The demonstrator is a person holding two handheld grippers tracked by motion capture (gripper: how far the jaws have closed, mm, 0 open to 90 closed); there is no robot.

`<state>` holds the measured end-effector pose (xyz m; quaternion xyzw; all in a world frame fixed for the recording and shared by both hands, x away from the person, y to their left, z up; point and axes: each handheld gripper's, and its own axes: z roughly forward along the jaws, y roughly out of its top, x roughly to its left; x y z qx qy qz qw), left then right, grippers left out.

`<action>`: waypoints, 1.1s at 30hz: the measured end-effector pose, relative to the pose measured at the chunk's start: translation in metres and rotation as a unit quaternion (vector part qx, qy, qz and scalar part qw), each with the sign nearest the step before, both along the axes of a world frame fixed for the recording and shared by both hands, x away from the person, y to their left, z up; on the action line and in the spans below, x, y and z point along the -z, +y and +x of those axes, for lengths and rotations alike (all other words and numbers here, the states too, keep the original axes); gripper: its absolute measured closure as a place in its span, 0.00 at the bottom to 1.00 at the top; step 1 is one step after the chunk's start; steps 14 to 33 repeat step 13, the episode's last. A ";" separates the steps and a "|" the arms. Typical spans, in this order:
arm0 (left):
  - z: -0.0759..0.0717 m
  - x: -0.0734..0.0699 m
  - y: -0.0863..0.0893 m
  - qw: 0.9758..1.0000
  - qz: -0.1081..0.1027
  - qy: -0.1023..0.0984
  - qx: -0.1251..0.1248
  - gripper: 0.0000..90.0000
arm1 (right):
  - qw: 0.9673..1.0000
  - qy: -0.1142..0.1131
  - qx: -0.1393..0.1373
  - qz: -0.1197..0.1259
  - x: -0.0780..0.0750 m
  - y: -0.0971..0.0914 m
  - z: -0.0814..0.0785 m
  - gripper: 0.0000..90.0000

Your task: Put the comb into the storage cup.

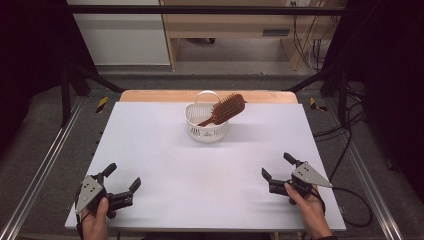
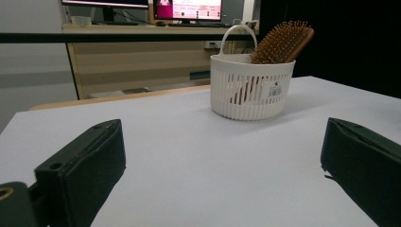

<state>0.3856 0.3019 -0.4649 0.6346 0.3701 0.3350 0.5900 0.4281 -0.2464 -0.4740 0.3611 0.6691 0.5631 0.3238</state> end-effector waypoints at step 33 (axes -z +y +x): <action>0.001 0.001 -0.002 1.000 0.002 0.002 0.000 0.01 | 1.000 -0.002 -0.002 -0.025 0.001 0.014 0.002 0.05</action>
